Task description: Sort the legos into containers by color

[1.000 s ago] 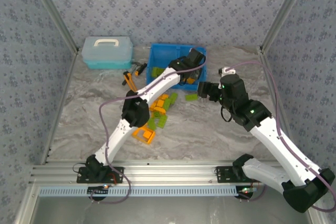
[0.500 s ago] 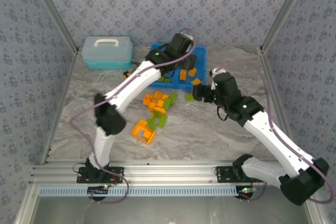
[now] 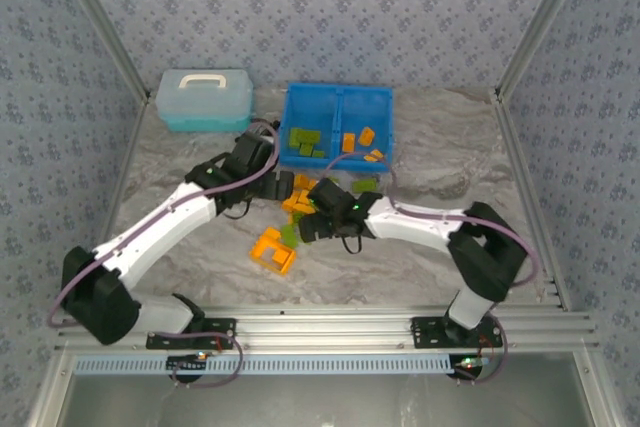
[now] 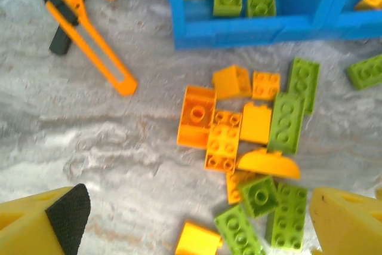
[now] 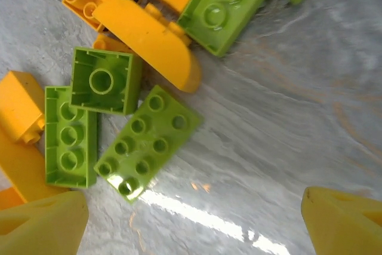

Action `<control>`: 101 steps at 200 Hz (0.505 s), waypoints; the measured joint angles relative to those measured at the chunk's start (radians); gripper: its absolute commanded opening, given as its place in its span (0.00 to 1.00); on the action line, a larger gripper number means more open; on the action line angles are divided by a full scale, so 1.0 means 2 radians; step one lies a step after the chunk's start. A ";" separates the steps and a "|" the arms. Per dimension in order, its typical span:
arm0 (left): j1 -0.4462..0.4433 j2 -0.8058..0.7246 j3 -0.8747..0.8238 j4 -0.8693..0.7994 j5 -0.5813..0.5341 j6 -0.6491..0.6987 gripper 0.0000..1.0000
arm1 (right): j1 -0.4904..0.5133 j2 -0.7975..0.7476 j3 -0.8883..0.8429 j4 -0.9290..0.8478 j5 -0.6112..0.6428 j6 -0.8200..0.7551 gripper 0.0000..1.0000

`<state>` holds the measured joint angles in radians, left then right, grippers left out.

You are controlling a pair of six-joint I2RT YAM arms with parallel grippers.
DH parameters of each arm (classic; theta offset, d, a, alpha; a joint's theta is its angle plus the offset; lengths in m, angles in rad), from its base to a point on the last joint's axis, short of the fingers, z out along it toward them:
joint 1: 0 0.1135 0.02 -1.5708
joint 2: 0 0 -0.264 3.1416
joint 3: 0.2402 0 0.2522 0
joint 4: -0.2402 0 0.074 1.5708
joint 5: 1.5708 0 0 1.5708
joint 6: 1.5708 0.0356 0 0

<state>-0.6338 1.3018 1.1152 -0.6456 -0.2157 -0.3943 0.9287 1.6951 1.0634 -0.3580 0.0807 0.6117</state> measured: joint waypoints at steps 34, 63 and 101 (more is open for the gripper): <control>0.020 -0.064 -0.027 0.000 0.003 -0.008 0.99 | 0.019 0.062 0.052 0.006 -0.003 0.009 0.88; 0.028 -0.082 -0.028 0.004 0.003 -0.010 0.99 | 0.029 0.088 0.076 0.003 0.008 0.032 0.71; 0.029 -0.081 -0.041 0.007 0.005 -0.014 0.99 | 0.029 0.104 0.078 -0.019 0.031 0.051 0.51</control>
<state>-0.5758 1.1389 1.0332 -0.6312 -0.2054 -0.4213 0.9859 1.9030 1.2190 -0.3969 0.1432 0.7128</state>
